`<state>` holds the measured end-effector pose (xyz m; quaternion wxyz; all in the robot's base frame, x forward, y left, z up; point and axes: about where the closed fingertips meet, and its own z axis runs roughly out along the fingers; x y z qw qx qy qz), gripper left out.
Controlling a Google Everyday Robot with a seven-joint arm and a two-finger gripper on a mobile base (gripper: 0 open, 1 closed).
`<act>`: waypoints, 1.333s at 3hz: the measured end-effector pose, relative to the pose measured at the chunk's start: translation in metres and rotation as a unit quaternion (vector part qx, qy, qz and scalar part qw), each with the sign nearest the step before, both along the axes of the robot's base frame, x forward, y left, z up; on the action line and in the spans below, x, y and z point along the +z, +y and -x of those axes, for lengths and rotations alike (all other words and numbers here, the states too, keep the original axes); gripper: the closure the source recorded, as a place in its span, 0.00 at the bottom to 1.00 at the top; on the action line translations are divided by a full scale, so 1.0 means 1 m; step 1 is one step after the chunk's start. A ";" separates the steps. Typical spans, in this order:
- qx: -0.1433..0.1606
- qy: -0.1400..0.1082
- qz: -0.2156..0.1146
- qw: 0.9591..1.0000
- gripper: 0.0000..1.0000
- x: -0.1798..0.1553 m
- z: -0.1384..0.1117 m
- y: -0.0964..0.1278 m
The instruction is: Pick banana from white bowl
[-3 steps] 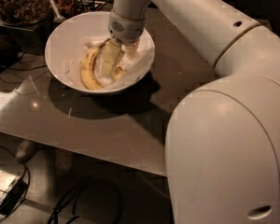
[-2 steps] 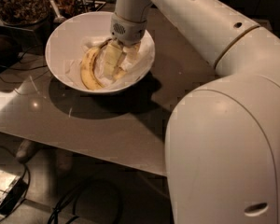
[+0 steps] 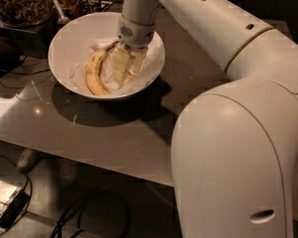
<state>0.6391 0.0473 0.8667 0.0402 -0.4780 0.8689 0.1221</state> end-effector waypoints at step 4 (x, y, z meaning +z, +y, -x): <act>-0.006 0.028 0.000 1.000 0.57 -0.024 -0.010 0.000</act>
Offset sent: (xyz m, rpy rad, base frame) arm -0.0079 -0.0170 -0.0194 -0.0546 0.1267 0.0158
